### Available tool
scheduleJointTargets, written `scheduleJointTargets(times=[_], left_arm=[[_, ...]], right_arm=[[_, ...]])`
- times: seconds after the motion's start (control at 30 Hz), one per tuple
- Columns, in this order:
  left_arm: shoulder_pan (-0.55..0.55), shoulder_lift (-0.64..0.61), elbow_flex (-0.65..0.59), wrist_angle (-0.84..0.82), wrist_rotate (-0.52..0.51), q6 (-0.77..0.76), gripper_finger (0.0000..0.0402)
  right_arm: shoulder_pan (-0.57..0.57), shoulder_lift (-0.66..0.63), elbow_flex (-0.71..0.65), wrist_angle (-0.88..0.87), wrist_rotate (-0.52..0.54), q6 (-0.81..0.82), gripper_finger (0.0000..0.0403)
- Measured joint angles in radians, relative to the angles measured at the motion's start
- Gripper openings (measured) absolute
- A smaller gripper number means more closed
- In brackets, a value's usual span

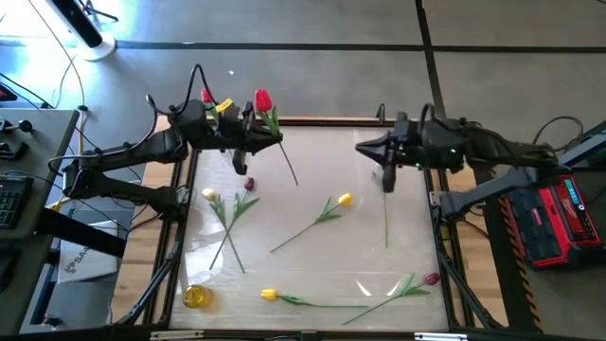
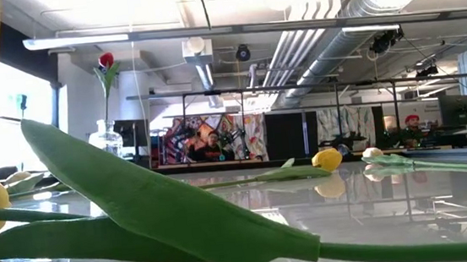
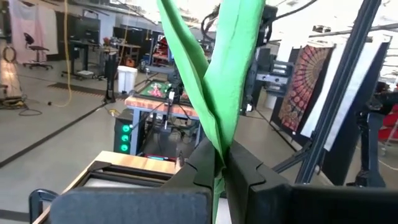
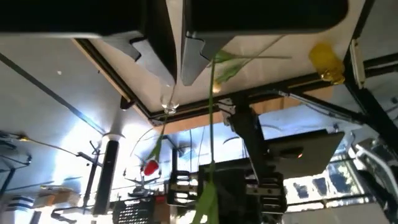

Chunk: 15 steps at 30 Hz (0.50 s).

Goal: Sort flowers into vase by color
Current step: Put the red flower into the transparent vase

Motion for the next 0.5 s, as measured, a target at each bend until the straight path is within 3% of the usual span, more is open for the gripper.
scheduleJointTargets(times=[0.27,0.5], left_arm=[[-0.039,-0.006,0.0,-0.002,-0.065,0.067,0.0003],[-0.05,-0.007,0.0,-0.002,-0.107,0.078,0.0004]], right_arm=[[0.027,-0.192,-0.251,0.225,0.009,0.002,0.0003],[0.024,-0.31,-0.383,0.288,0.01,-0.007,0.0001]])
